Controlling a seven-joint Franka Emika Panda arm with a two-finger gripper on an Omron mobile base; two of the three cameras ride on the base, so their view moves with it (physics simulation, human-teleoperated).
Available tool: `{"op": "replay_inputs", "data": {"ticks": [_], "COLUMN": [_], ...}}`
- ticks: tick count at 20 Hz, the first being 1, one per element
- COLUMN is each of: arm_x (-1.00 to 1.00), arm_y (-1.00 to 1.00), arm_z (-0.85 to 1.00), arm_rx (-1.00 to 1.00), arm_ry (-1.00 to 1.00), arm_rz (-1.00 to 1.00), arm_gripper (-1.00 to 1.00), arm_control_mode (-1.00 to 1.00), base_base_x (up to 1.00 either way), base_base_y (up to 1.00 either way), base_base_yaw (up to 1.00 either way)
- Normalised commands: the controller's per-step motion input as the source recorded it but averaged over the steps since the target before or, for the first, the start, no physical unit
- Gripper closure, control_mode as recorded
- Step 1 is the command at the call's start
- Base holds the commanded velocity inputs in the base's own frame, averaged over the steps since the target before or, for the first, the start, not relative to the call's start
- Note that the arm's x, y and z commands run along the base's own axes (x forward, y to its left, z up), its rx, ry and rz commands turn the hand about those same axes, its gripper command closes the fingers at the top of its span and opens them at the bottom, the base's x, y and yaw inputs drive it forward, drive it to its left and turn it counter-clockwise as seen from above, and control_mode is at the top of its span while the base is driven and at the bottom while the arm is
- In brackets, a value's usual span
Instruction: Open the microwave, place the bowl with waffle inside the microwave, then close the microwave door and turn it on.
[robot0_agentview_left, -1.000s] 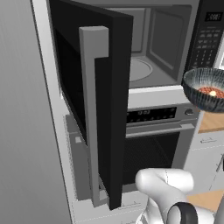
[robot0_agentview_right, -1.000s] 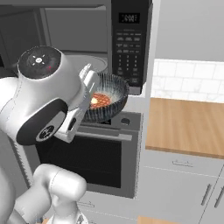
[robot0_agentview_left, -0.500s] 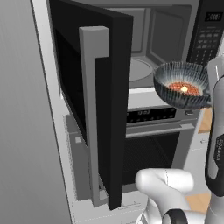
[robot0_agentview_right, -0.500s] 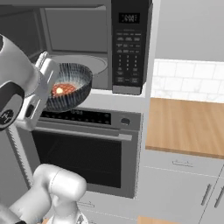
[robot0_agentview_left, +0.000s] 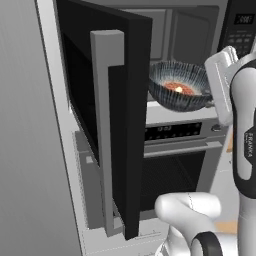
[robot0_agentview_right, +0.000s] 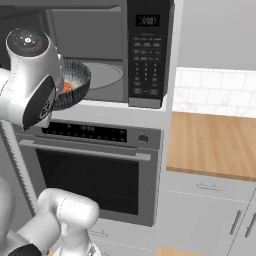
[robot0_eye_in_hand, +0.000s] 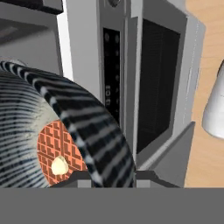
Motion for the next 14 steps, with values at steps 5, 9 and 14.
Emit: {"op": "replay_inputs", "data": {"ticks": [5, 9, 14], "arm_x": [0.29, 0.51, 0.87], "arm_y": [0.06, 0.07, 0.19], "arm_z": [-0.01, -0.18, -0.01], "arm_rx": [0.0, 0.0, 0.0], "arm_ry": [-0.18, -0.14, -0.01], "arm_rz": [0.06, 0.0, -0.01], "arm_gripper": [1.0, 1.0, 1.0], "arm_control_mode": [-1.0, -1.0, -1.0], "base_base_x": [0.0, 0.0, 0.0], "base_base_y": [0.0, 0.0, 0.0], "base_base_yaw": [0.0, 0.0, 0.0]}}
